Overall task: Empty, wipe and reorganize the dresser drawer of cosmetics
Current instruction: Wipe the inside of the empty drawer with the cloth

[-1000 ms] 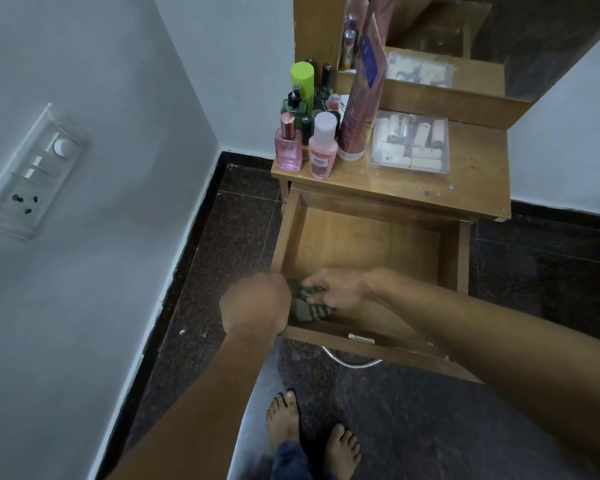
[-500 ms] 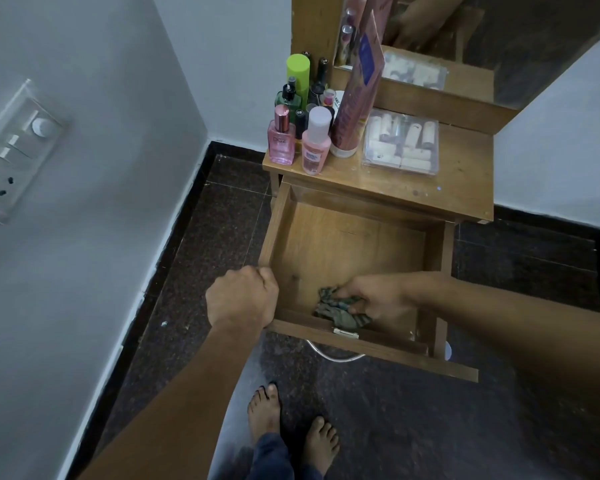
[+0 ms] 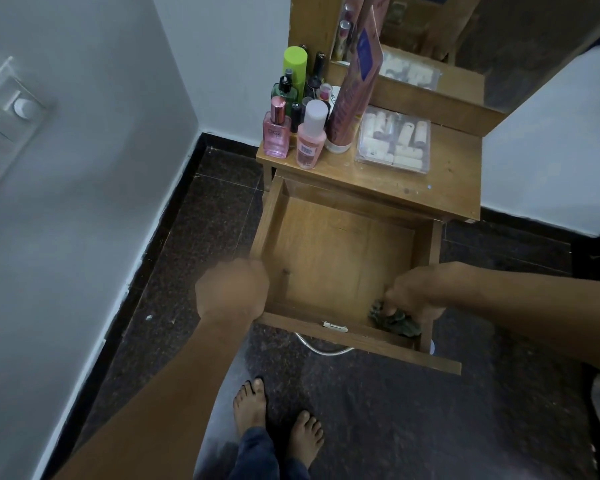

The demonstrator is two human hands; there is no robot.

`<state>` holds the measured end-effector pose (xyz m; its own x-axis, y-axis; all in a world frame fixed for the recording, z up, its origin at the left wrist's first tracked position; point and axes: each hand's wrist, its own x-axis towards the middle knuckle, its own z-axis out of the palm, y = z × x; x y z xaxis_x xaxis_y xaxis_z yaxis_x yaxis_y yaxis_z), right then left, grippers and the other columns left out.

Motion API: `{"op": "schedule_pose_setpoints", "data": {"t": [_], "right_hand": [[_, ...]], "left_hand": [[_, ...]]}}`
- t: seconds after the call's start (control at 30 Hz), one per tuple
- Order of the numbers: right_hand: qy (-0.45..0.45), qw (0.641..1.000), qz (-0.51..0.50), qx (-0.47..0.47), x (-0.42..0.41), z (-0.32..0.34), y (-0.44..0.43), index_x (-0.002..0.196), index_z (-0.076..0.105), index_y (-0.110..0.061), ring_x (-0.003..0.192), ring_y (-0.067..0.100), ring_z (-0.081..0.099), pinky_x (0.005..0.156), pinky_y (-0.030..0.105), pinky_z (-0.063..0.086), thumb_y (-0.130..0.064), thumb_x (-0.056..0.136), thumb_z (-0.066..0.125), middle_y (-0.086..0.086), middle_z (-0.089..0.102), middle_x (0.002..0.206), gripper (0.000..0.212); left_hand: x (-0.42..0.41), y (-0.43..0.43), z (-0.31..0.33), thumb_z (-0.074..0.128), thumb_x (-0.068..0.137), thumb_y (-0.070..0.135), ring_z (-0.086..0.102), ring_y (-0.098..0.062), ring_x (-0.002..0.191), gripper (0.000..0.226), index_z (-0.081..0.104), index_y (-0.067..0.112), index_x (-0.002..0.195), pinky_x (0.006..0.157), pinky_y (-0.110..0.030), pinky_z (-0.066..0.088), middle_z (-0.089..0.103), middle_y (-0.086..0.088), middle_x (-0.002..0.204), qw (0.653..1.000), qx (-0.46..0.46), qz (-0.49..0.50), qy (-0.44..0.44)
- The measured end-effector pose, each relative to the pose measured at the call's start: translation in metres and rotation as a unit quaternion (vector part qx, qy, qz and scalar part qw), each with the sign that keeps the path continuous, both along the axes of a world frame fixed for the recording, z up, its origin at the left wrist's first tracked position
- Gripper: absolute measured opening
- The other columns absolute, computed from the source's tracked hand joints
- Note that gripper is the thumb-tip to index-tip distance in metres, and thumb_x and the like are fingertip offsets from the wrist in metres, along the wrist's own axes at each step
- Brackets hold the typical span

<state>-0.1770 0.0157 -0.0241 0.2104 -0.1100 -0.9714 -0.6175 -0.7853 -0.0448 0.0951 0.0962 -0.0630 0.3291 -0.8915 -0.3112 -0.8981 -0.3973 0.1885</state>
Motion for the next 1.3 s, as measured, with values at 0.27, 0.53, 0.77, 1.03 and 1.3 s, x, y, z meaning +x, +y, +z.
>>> {"op": "schedule_pose_setpoints", "data": {"t": [0.27,0.53,0.77,1.03,1.3], "right_hand": [[0.035,0.991,0.127,-0.020,0.011,-0.010,0.000,0.151,0.045,-0.032,0.132,0.031,0.050,0.102,0.045,0.050,-0.011,0.094,0.065,0.004,0.050,0.148,0.063],[0.054,0.979,0.191,-0.050,0.014,-0.008,-0.023,0.148,0.048,-0.031,0.136,0.032,0.046,0.100,0.044,0.048,-0.021,0.095,0.067,0.006,0.044,0.152,0.057],[0.046,0.956,0.234,-0.170,0.013,-0.005,-0.045,0.139,0.055,-0.018,0.127,0.031,0.051,0.103,0.045,0.046,-0.027,0.100,0.060,0.011,0.051,0.144,0.040],[0.071,0.898,0.292,-0.322,0.009,-0.004,-0.044,0.143,0.055,-0.017,0.134,0.034,0.044,0.099,0.042,0.043,-0.027,0.101,0.057,0.018,0.038,0.156,0.044],[-0.122,0.876,-0.164,-0.437,0.010,-0.003,-0.011,0.135,0.053,-0.011,0.111,0.031,0.054,0.087,0.040,0.054,-0.025,0.100,0.058,0.016,0.045,0.128,0.038]], "left_hand": [[0.002,0.001,0.001,0.026,0.104,0.037,0.068,-0.037,0.093,0.055,0.072,0.006,0.104,0.081,-0.041,0.052,0.072,-0.018,0.099,1.000,0.002,-0.005,0.005],[-0.001,0.001,-0.002,0.026,0.103,0.037,0.068,-0.036,0.090,0.054,0.072,0.007,0.100,0.077,-0.040,0.050,0.072,-0.017,0.095,1.000,-0.008,-0.007,0.008],[0.004,0.001,-0.005,0.026,0.102,0.037,0.066,-0.037,0.093,0.055,0.071,0.007,0.105,0.082,-0.042,0.051,0.070,-0.019,0.100,1.000,-0.004,-0.010,0.005],[0.006,0.002,-0.004,0.027,0.102,0.037,0.067,-0.037,0.090,0.054,0.073,0.008,0.100,0.083,-0.042,0.053,0.072,-0.017,0.096,1.000,-0.003,-0.015,0.008],[0.005,0.002,-0.004,0.027,0.101,0.036,0.068,-0.034,0.083,0.054,0.073,0.009,0.090,0.078,-0.039,0.054,0.072,-0.015,0.088,1.000,-0.013,-0.014,0.000]]}}
